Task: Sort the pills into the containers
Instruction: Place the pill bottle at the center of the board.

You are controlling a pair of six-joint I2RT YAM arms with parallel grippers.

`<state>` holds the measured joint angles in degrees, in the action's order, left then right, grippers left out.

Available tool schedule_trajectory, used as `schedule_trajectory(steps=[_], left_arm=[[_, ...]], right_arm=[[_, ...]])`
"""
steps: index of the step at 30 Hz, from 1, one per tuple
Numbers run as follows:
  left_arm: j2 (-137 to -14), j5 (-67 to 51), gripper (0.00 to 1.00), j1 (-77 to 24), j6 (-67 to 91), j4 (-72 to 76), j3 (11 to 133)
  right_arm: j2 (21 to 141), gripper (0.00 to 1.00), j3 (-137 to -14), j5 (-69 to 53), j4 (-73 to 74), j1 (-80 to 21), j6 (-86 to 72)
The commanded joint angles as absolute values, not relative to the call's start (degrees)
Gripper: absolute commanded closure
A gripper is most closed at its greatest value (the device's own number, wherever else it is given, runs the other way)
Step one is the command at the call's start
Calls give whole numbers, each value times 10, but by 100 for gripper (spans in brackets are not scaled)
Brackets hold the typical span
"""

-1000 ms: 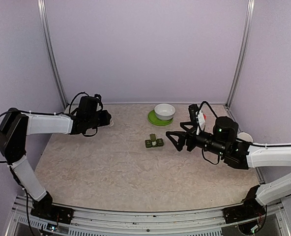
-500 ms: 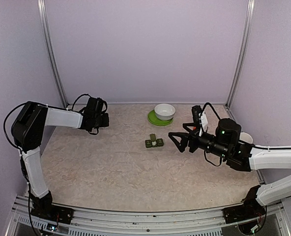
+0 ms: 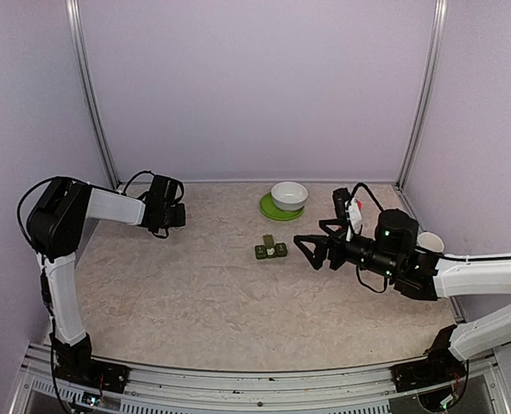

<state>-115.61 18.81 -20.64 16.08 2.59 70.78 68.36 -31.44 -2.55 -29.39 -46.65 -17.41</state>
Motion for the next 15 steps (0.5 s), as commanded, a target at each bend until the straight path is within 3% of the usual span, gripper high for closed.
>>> schedule_trajectory(steps=[1,4,7,15], left_arm=[[-1172,180,71,-208,154,40,723],[-1173,178,63,-208,155,40,722],[-1170,179,47,-208,155,40,723],[-1133,178,30,-209,160,39,722]], right_arm=[[691,0,-329,-19,-288,-462,-177],[694,0,-332,-15,-285,-462,-174],[698,0,-339,-9,-278,-462,-172],[717,0,-358,7,-257,-462,-170]])
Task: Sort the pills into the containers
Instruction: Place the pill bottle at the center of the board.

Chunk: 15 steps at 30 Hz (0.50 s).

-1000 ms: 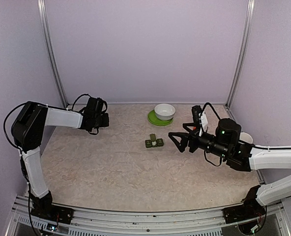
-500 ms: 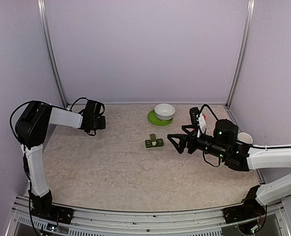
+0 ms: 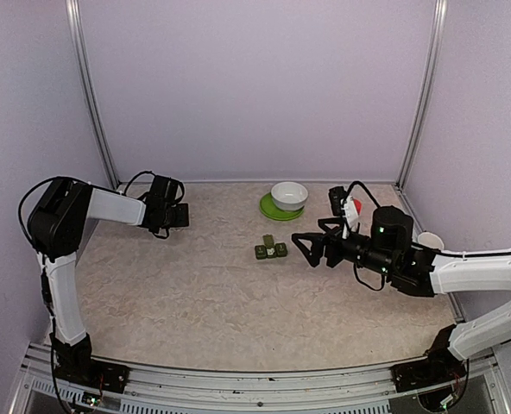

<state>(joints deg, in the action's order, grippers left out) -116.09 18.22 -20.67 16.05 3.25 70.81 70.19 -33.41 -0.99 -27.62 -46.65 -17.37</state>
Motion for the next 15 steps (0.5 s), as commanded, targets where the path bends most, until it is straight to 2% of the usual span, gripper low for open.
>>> schedule_trajectory(steps=[1,8,11,15], left_arm=[[-1126,174,27,-210,161,39,722],[-1081,141,7,-225,170,38,722],[-1069,121,2,-234,175,39,723],[-1060,71,1,-248,183,49,727]], right_arm=[[722,0,-362,9,-253,-462,-170],[762,0,-394,4,-227,-458,-158],[779,0,-412,-8,-214,-448,-166],[805,0,-434,-43,-199,-419,-191]])
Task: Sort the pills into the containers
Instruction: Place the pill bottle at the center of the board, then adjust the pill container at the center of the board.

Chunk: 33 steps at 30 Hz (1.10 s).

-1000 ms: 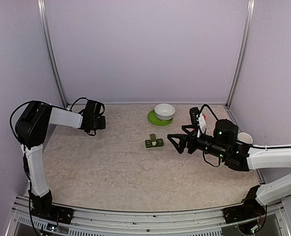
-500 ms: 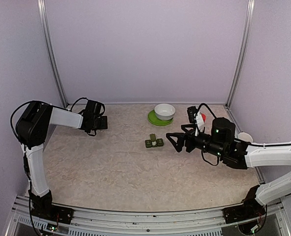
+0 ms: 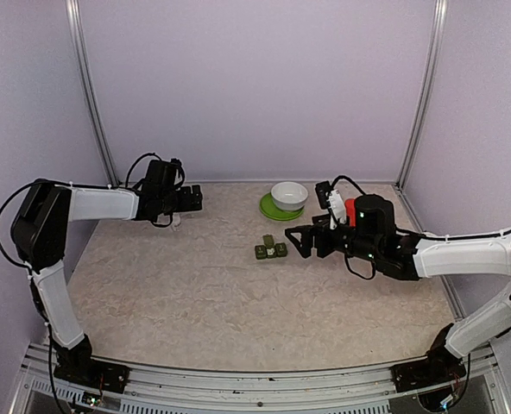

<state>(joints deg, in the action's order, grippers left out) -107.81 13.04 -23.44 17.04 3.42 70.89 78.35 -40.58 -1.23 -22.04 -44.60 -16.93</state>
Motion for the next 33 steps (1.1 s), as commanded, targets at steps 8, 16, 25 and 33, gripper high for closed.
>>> schedule_trajectory(steps=[8,16,25,33], left_arm=[[-1097,-87,1,-262,230,132,722],[-1190,-193,1,-264,273,200,760],[-1262,-279,1,-273,317,243,805],[-1316,-319,1,-288,348,275,827]], right_arm=[[905,7,-487,-126,-199,-368,-245],[1025,17,-569,-179,-188,-353,-282],[1105,27,-618,-186,-179,-351,-297],[1143,33,-638,-180,-172,-351,-302]])
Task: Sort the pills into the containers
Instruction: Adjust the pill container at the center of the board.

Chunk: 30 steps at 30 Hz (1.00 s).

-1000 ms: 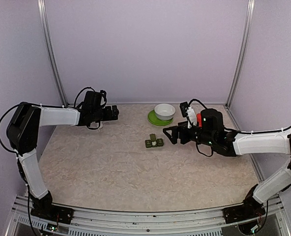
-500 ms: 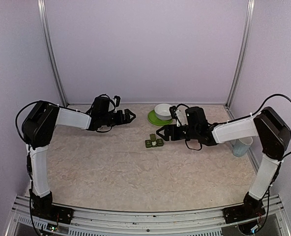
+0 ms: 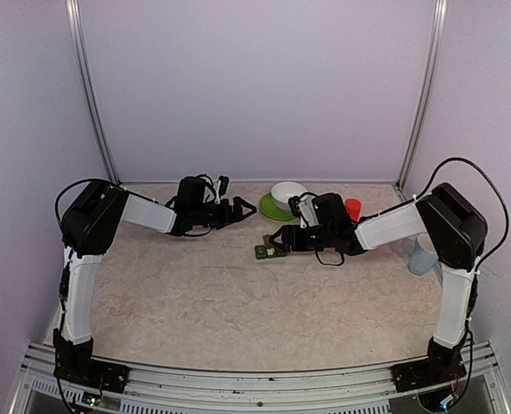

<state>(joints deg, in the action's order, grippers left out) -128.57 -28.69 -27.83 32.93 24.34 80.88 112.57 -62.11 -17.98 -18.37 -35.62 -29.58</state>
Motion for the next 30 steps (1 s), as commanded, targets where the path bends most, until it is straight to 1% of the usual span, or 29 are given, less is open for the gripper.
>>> schedule_trajectory(steps=[1,14,30], left_arm=[[-1322,-321,1,-289,350,277,829],[-1363,-337,1,-302,367,306,839],[-1372,-376,1,-303,407,370,826]], right_arm=[[1145,33,-638,-179,-172,-351,-302],[1153,34,-629,-161,-177,-351,-308],[1156,34,-631,-164,-171,-351,-304]])
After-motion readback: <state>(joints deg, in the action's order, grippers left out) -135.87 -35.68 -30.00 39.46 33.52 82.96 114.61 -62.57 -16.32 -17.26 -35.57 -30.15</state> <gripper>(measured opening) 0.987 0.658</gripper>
